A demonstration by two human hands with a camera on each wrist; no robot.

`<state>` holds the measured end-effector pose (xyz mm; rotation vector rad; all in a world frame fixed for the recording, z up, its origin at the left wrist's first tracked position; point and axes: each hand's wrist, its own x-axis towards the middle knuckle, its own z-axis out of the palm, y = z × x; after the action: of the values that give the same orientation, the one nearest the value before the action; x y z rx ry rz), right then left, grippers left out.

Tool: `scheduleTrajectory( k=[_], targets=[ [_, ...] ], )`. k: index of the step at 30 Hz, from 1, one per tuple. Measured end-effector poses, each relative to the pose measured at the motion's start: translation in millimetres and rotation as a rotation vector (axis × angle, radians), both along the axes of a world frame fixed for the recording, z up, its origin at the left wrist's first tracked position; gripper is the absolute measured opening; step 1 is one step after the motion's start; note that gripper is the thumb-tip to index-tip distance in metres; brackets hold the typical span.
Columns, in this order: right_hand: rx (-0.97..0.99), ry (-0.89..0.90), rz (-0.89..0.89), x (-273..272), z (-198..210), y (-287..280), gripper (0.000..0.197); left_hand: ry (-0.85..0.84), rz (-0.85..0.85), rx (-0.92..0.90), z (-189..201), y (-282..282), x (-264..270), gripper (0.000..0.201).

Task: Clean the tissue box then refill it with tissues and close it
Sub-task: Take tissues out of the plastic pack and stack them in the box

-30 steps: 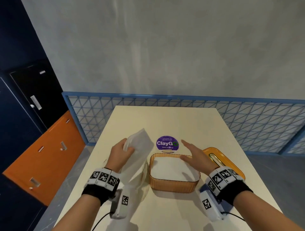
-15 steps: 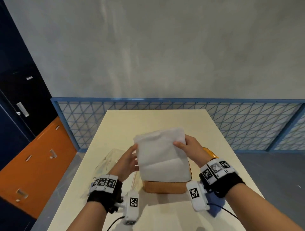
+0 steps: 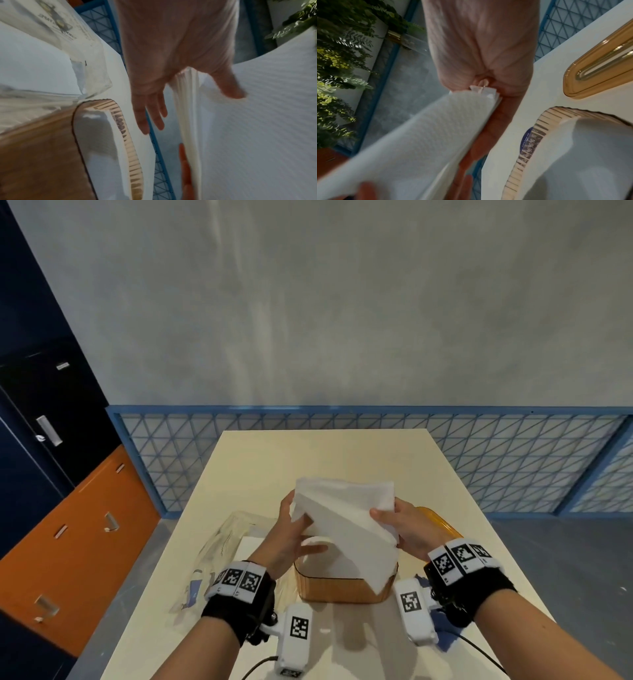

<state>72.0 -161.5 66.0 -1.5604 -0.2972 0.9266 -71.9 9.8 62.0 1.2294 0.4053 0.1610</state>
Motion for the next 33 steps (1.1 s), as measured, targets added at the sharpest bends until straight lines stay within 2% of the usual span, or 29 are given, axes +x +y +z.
scheduleTrajectory(
  k=[3,7,8,11,12,13,15,18,21,23,26,29,33],
  targets=[
    [-0.032,0.083,0.055,-8,-5,0,0.031,0.13,0.202,-0.075,-7,6,8,0.055],
    [-0.057,0.197,0.039,-20,-9,-1,0.023,0.239,0.225,-0.058,-14,7,9,0.031],
    [-0.033,0.243,0.005,-20,-12,-1,0.026,0.265,0.238,-0.041,-15,7,8,0.026],
    [0.078,0.406,-0.072,-14,-20,-3,0.055,0.311,0.261,0.006,-16,9,8,0.021],
    [0.096,0.42,-0.074,-14,-20,-4,0.057,0.323,0.252,0.017,-16,10,9,0.021],
    [0.083,0.389,-0.061,-13,-20,-4,0.051,0.333,0.24,0.031,-15,10,9,0.023],
    [0.001,0.202,-0.052,-13,-21,-1,0.036,0.335,0.203,0.064,-15,12,11,0.03],
    [-0.085,-0.12,-0.127,-9,-19,3,0.034,0.247,0.181,0.184,-10,11,14,0.035],
    [-0.035,-0.316,-0.184,-6,-11,4,0.028,0.125,0.246,0.364,-5,9,17,0.032],
    [-0.033,-0.388,-0.178,-8,-12,1,0.026,0.093,0.282,0.443,-10,5,20,0.028],
    [-0.179,-0.464,-0.141,-13,-33,-3,0.023,0.146,0.259,0.499,-26,-5,19,0.028],
    [-0.208,-0.417,-0.151,-17,-49,-5,0.026,0.199,0.194,0.558,-38,-14,19,0.036],
    [-0.204,-0.447,-0.193,-15,-46,0,0.021,0.171,0.246,0.608,-40,-20,22,0.033]
  ],
)
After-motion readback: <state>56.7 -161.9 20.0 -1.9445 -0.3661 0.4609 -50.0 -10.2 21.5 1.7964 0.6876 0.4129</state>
